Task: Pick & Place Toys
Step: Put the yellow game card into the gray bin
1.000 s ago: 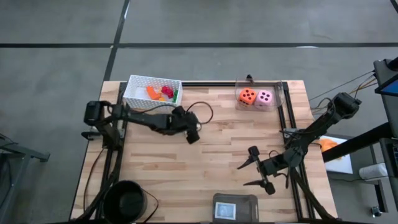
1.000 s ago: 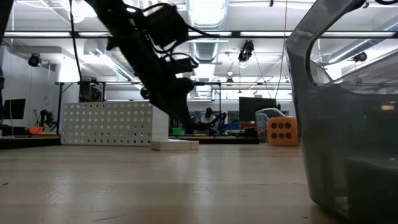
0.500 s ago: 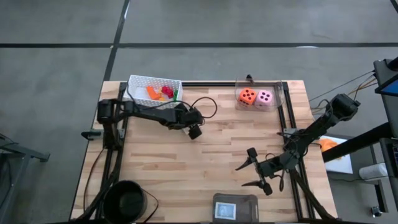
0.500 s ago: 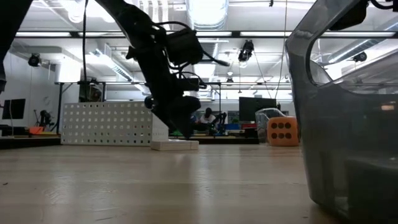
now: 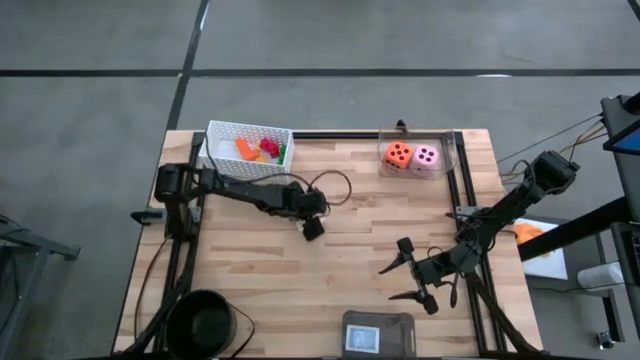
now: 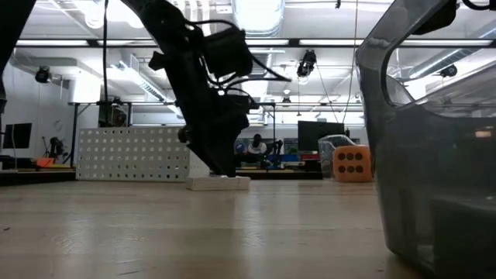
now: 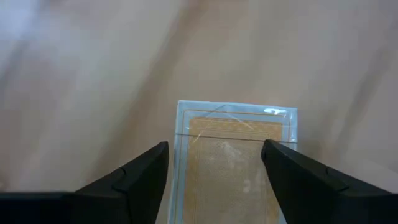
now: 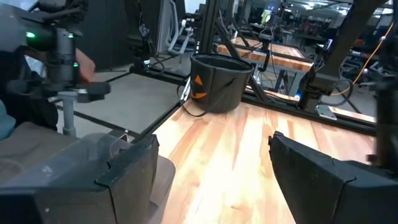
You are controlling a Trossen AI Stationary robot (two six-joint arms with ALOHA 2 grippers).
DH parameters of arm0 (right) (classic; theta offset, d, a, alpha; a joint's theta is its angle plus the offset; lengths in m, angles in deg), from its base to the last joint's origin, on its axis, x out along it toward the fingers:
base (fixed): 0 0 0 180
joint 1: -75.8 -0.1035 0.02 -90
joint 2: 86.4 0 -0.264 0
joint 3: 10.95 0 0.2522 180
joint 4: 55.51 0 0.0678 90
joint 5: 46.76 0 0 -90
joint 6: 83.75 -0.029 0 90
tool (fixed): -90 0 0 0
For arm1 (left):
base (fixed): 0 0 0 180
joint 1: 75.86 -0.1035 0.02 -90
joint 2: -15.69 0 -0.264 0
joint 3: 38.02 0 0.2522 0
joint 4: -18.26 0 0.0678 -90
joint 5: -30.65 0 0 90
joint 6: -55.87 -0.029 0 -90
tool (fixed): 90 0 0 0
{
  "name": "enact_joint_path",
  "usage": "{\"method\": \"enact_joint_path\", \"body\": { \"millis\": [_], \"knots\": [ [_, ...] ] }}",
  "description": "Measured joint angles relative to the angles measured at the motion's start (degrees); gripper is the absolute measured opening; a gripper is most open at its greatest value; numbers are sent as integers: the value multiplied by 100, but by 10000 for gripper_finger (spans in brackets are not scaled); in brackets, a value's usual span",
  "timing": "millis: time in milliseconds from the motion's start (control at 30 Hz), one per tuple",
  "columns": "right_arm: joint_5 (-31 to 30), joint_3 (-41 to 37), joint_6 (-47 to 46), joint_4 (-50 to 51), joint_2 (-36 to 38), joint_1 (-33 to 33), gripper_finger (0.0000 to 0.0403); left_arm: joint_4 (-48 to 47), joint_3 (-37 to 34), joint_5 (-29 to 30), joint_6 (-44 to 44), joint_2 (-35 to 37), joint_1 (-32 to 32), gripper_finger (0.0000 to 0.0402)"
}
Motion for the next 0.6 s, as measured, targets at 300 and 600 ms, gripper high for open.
{"method": "enact_joint_path", "body": {
  "millis": [300, 600],
  "knots": [
    [0, 30, 20, 2, 2, 0, 297, 393, 110, -280, -104, 40, 677, 264],
    [0, 32, 9, 2, 2, 0, 297, 371, 210, -201, -1321, 434, 964, 288]
  ]
}}
